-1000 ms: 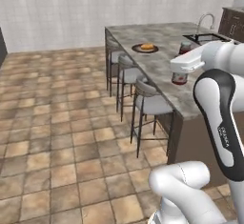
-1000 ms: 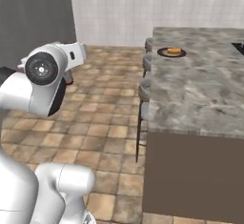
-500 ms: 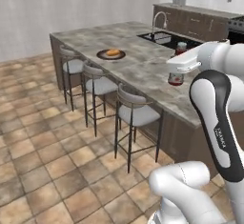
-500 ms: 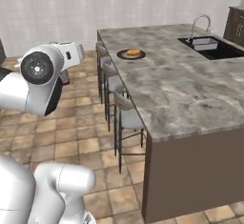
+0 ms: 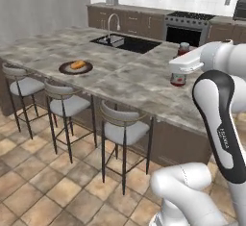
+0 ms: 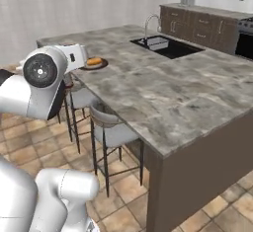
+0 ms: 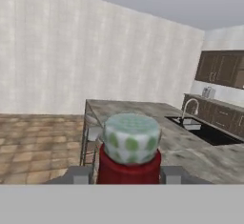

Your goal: Move the hot dog bun to the plate on the dining table and place the condiment next to that plate. Then navigate to the fridge and take the sausage and place it on the plate as well.

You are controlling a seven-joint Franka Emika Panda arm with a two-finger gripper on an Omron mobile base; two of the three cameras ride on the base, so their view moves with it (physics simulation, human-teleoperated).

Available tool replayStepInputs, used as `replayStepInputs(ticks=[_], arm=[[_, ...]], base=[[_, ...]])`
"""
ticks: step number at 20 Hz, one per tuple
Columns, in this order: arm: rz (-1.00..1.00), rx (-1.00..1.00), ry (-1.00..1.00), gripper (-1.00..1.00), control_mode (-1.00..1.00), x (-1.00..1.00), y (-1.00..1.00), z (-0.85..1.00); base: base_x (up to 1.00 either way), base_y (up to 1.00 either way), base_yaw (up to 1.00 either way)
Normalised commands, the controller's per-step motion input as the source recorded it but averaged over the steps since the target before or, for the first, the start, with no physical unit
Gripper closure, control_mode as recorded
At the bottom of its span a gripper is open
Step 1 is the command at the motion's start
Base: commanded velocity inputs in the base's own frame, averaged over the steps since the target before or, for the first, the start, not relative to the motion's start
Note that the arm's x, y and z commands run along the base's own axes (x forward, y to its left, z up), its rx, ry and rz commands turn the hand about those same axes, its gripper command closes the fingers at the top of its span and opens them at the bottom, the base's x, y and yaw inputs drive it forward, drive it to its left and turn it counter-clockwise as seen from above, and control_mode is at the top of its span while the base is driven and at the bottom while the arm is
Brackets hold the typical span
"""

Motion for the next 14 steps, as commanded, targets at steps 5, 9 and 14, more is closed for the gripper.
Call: replayStepInputs(ticks=[5,9,14], arm=[[0.00,0.00,0.00,1.00,1.00,0.00,0.00,0.00],[0.00,0.00,0.00,1.00,1.00,0.00,0.00,0.00],[0.00,0.00,0.00,1.00,1.00,0.00,0.00,0.00]], base=[[0.30,1.00,-0.46],[0.24,1.00,-0.43],[0.28,1.00,-0.43]])
